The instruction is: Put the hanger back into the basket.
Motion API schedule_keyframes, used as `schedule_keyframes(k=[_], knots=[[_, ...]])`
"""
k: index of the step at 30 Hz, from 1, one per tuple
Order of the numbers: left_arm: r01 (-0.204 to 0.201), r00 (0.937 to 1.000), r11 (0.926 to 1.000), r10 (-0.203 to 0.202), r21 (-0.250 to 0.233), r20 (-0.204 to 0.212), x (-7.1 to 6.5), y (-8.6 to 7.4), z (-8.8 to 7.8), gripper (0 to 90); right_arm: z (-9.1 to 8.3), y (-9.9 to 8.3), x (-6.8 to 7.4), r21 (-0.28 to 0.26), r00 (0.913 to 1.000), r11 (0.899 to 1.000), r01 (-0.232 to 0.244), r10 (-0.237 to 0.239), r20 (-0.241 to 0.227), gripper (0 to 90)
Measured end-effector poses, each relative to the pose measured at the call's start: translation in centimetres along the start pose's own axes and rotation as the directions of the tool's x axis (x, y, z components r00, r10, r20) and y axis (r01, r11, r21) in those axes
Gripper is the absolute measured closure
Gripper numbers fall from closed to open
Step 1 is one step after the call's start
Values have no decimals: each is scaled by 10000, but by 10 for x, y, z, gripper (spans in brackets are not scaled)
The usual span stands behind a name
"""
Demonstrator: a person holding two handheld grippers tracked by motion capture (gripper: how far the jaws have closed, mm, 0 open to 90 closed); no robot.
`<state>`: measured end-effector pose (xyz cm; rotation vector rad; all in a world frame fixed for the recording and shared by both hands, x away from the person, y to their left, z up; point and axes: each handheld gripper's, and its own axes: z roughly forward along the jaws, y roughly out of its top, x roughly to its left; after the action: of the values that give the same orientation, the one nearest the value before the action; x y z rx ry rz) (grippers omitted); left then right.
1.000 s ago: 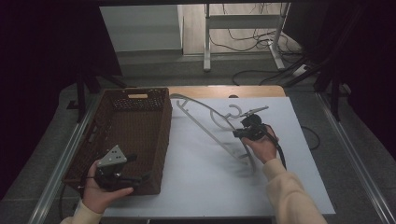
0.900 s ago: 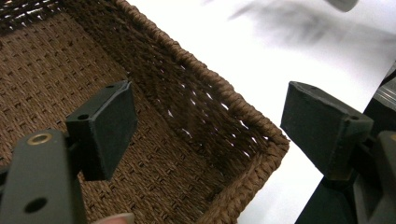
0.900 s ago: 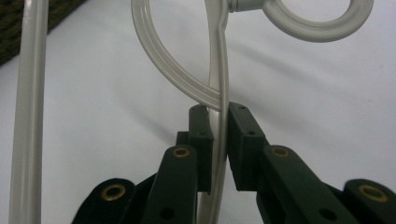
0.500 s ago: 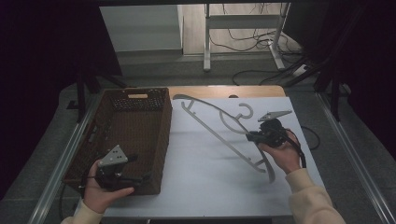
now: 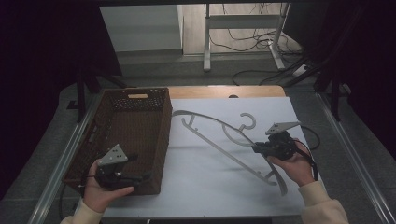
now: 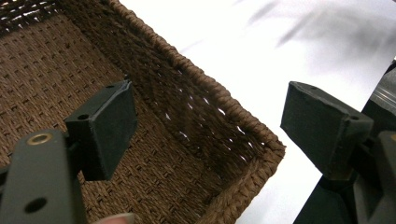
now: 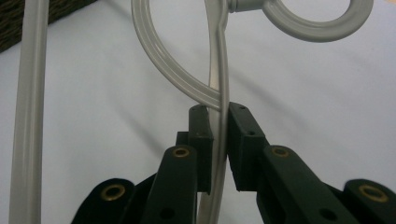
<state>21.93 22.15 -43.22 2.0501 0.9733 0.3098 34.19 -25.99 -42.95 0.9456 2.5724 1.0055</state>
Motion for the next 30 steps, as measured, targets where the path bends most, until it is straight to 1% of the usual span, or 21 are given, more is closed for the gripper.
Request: schedule_keyframes(k=[3, 6, 12, 15, 20, 26, 30], knots=[[46, 10000, 10000, -46, -35, 30, 0, 0, -1, 185, -2, -2, 3, 29, 9993, 9994, 339, -338, -174, 803], [43, 10000, 9999, -42, -120, 40, 0, 2, -3, 184, -3, -3, 8, 38, 9978, 9984, 573, -571, -329, 803], [-107, 9999, 9996, 108, -277, 53, -3, 11, -9, 184, -4, -4, 18, 55, 9935, 9951, 984, -979, -579, 803], [-188, 9998, 9994, 190, -292, 52, -4, 15, -10, 184, -2, -5, 21, 116, 9926, 9948, 1008, -998, -696, 803], [-349, 9994, 9991, 350, -228, 59, -5, 25, -10, 183, 3, -6, 24, 187, 9890, 9926, 1196, -1175, -898, 803], [-632, 9980, 9980, 633, -59, 44, -5, 43, -5, 182, 6, -5, 32, 210, 9831, 9891, 1455, -1422, -1154, 803], [-671, 9977, 9977, 670, 40, 130, -3, 49, -1, 183, 7, -5, 37, 188, 9799, 9872, 1585, -1550, -1257, 802]])
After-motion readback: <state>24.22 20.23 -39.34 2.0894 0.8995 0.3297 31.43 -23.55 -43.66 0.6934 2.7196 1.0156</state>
